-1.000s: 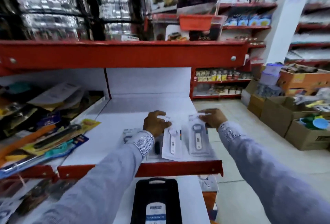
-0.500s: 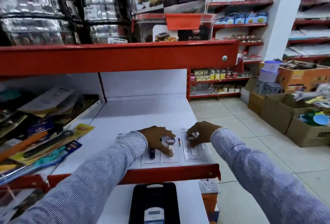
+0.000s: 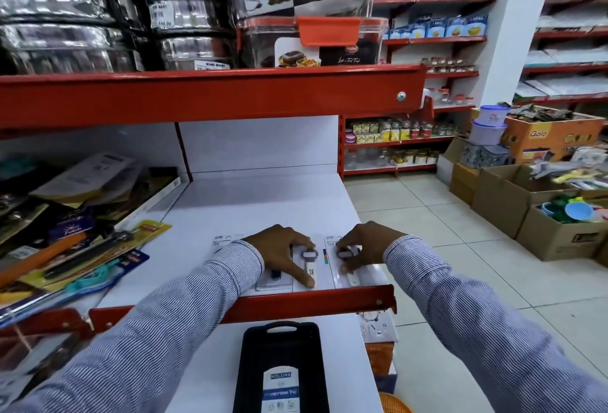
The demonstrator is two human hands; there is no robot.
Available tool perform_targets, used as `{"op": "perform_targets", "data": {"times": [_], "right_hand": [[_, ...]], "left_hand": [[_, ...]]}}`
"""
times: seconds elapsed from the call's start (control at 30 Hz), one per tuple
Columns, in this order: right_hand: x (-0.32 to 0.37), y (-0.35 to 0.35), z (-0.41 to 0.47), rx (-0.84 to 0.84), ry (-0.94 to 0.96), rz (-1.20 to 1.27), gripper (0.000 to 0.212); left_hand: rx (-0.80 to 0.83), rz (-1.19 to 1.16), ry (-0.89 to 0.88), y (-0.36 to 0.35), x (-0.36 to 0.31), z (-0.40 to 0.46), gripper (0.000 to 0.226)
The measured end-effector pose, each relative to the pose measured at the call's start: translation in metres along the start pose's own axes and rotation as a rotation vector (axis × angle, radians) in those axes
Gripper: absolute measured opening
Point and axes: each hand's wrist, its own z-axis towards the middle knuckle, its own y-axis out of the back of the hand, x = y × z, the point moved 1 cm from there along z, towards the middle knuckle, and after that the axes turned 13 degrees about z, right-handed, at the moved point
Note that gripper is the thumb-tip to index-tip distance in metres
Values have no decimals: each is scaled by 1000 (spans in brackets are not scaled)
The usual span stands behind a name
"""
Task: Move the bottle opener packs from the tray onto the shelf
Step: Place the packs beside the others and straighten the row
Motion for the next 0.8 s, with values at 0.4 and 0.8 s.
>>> {"op": "perform_targets", "data": {"times": [0.4, 0.8], "right_hand": [[11, -3, -6, 18, -41, -32, 64], [34, -12, -8, 82, -114, -13, 75]], "left_hand": [[-24, -59, 6, -8, -5, -3, 90], [114, 26, 157, 4, 42, -13, 109]]}}
